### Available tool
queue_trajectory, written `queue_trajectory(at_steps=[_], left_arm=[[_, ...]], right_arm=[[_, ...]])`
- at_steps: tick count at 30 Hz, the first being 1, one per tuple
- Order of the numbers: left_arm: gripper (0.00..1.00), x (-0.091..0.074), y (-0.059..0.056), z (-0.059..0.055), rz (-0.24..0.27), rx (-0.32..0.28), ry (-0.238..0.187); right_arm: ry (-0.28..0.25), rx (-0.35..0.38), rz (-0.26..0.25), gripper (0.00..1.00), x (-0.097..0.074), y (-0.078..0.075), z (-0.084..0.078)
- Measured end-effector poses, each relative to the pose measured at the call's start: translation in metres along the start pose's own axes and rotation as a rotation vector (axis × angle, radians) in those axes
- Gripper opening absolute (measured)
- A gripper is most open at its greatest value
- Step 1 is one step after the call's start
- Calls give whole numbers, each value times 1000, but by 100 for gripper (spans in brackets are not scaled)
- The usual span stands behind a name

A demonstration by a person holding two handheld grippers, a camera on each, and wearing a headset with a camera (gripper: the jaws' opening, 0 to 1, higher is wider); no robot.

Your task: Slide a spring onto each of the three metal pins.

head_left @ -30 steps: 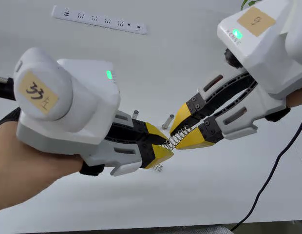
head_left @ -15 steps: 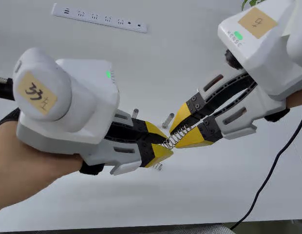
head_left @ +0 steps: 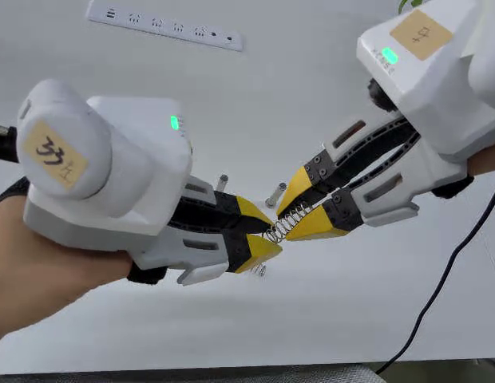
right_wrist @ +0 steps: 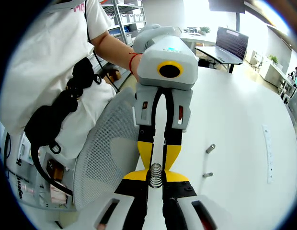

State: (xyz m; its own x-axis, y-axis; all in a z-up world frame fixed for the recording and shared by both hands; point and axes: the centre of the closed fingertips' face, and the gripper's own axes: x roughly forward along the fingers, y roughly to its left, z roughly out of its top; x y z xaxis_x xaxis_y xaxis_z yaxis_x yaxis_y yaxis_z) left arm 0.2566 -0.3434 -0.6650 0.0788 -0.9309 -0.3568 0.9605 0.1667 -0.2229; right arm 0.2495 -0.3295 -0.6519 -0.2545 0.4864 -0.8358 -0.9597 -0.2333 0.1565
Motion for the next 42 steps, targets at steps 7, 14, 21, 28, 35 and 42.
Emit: queue_trajectory(at_steps=[7, 14, 21, 28, 35, 42], left_arm=[[16, -7, 5, -7, 27, -4, 5], [26, -19, 14, -17, 75, 5, 9], [36, -40, 30, -31, 140, 5, 13], [50, -63, 48, -46, 209, -9, 12], [64, -81, 62, -57, 252, 0, 6], [74, -93, 72, -66, 279, -6, -6]], right_arm=[[-5, 7, -9, 6, 0, -3, 1], [-10, 23, -36, 6, -5, -10, 5], [6, 53, -83, 6, -6, -24, 5], [51, 67, -118, 6, -4, -40, 1], [85, 80, -158, 6, -1, -68, -7], [128, 95, -193, 6, 2, -91, -14]])
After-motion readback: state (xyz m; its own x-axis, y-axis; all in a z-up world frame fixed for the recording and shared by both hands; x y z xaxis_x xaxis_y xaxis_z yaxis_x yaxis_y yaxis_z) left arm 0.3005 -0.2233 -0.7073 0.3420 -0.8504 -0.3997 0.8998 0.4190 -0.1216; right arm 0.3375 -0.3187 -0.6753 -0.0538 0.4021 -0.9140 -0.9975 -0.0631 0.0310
